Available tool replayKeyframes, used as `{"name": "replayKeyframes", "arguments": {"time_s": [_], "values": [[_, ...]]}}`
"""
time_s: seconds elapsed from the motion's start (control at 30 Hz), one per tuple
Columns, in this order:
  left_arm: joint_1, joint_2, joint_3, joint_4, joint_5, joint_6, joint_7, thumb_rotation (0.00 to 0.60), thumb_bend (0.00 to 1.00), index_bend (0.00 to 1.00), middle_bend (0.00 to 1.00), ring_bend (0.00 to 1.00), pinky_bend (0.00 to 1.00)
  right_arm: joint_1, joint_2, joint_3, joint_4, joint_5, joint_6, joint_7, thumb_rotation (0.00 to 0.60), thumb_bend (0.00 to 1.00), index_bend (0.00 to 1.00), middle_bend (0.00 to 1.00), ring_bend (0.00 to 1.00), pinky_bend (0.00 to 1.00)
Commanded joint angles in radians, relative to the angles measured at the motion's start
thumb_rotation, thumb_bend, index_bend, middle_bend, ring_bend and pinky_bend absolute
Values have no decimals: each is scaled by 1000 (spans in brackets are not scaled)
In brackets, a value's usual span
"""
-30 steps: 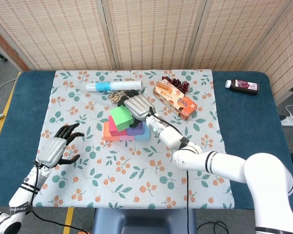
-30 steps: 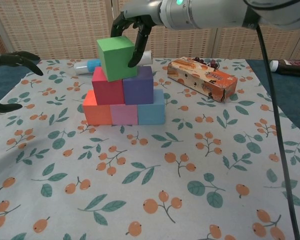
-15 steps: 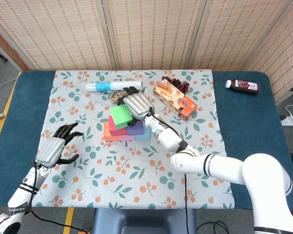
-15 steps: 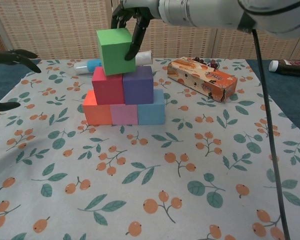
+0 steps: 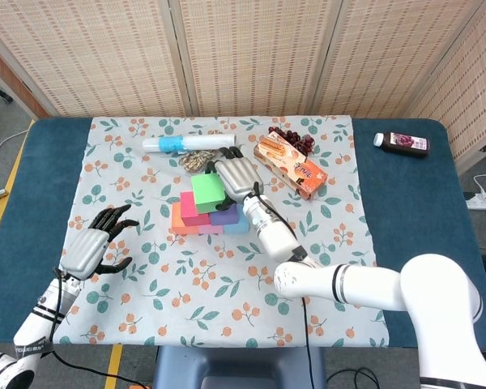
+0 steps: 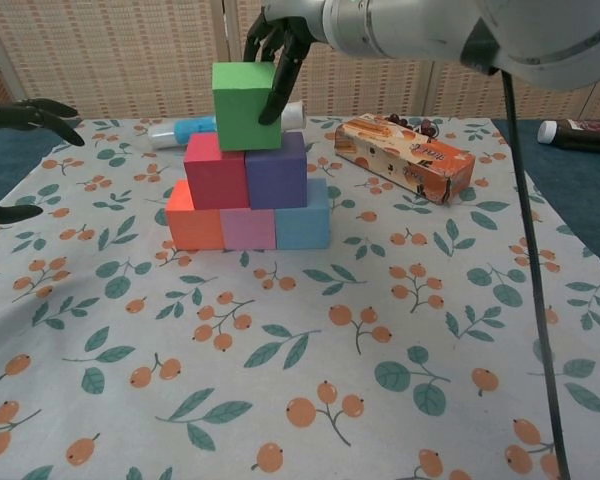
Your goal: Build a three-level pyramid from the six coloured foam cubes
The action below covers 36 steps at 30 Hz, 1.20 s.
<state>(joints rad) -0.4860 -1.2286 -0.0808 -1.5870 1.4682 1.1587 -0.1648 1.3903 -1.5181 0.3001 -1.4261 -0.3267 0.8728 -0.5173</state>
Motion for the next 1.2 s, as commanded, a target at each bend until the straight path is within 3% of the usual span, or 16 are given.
{"name": "replayKeyframes", "arguments": {"time_s": [0.03, 1.2], "values": [[0, -2, 1, 2, 2, 0, -2, 600, 295, 217, 0, 0, 0, 10, -7, 5, -9, 34, 11, -26, 600, 0, 379, 358, 56, 0], [5, -17, 10, 44, 17, 5, -46, 600, 293, 217, 0, 0, 0, 33, -55, 51, 4, 138, 67, -145, 600, 0, 346, 358, 56, 0]]}}
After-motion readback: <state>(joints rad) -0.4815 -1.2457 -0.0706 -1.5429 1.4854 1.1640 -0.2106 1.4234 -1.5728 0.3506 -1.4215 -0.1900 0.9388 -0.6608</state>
